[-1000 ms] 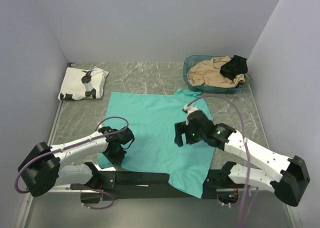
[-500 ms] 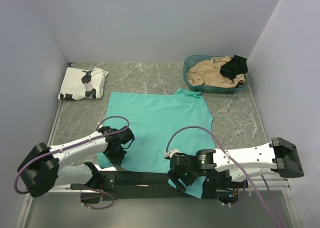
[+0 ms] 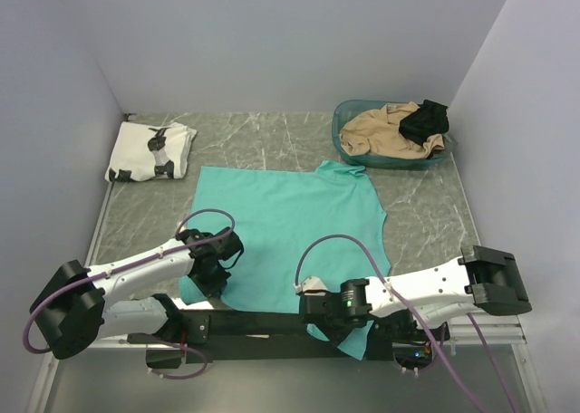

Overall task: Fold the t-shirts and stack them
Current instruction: Fold the tshirt

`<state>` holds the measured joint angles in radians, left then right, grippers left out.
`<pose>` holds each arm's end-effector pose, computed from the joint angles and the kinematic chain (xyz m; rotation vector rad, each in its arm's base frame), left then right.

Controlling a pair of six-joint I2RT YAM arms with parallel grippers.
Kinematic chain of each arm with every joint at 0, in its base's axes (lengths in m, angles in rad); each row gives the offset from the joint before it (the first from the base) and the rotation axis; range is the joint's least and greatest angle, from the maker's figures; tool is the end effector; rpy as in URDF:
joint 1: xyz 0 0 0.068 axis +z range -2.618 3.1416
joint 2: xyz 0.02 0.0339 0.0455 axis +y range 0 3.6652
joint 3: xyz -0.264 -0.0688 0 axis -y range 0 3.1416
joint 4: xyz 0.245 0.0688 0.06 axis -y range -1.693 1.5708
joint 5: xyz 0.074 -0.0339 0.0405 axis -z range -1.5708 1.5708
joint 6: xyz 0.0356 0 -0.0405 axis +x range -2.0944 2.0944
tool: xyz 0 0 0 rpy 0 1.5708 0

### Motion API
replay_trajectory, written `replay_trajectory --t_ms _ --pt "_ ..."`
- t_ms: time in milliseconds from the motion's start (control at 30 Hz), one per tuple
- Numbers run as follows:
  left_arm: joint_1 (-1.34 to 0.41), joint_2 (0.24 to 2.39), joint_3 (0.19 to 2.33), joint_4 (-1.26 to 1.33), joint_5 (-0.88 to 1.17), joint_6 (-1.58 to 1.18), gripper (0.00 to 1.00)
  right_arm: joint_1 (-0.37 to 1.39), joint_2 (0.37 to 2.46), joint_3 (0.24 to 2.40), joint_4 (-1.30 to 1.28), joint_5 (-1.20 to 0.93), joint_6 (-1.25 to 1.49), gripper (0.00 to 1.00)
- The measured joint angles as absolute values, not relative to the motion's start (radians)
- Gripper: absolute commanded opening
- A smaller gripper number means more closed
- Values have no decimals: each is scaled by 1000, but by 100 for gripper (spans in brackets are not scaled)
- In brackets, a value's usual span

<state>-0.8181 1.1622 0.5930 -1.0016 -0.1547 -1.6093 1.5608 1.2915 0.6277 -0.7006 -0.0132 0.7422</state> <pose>0.1092 -0.1085 0.1651 -1.1544 2.7642 0.0812 0.0015 0.1996 0.1563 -1.2178 2.8021 0.2972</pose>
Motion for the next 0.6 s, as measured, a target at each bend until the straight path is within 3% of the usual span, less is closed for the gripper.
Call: replay_trajectory --t_ms 33,200,367,600 --pt "-818 1162 593 -999 -155 -1609 1 1560 1295 631 -712 2 747 23" --pt "-818 1162 593 -998 -155 -1608 1 1563 1288 643 -750 75 803 0" --pt "-818 1162 596 -1002 -156 -1598 1 1534 1272 653 -817 161 839 0" --pt "-787 1218 686 -1009 -172 -1528 1 1296 1190 704 -871 251 780 0"
